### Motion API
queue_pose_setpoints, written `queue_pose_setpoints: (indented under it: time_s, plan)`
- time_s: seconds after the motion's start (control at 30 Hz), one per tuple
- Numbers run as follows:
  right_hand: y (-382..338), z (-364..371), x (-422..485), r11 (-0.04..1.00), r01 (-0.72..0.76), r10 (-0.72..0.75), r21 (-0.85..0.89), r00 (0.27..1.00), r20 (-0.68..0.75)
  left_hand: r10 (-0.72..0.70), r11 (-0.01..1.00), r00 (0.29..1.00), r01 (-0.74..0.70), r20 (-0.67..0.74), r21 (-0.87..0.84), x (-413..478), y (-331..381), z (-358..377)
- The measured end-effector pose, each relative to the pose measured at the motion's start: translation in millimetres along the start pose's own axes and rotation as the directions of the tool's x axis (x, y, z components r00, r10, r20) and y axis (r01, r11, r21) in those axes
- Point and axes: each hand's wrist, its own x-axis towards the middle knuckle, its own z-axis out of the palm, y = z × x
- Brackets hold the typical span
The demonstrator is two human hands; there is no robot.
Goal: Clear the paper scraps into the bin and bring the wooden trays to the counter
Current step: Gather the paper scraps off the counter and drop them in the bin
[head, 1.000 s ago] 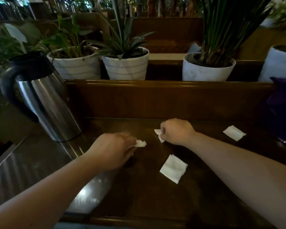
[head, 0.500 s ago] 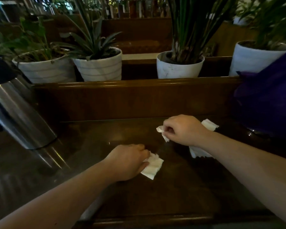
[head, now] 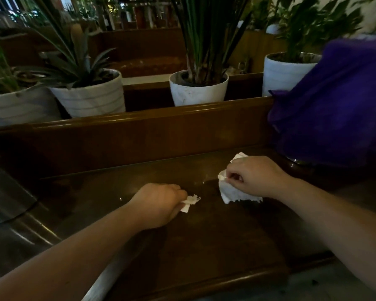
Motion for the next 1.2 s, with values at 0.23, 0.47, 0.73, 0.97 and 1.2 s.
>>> queue_pose_setpoints:
  time_s: [0.23, 0.47, 0.73, 0.97, 1.2]
  plan:
    - [12, 14, -14, 0.996, -0.055, 0.067, -0.071, 0.983, 0.172, 0.017, 1.000, 0.994, -0.019, -0.112, -0.016, 25, 14, -8]
    - [17, 33, -10, 0.998, -0.065, 0.068, -0.022, 0.981, 0.182, -0.017, 0.999, 0.989, 0.011, -0.144, -0.041, 33, 22, -16]
    - [52, 8, -2, 0.997, -0.077, 0.077, 0.022, 0.997, -0.023, -0.126, 0.990, 0.970, 0.110, -0.210, -0.090, 40, 29, -28]
    - [101, 0, 30, 0.986, -0.165, 0.165, 0.004, 0.986, -0.008, -0.207, 0.977, 0.928, 0.180, -0.310, -0.116, 49, 39, -33]
    - [117, 23, 45, 0.977, -0.211, 0.208, -0.009, 0.954, 0.217, -0.263, 0.965, 0.895, 0.242, -0.359, -0.104, 58, 48, -34]
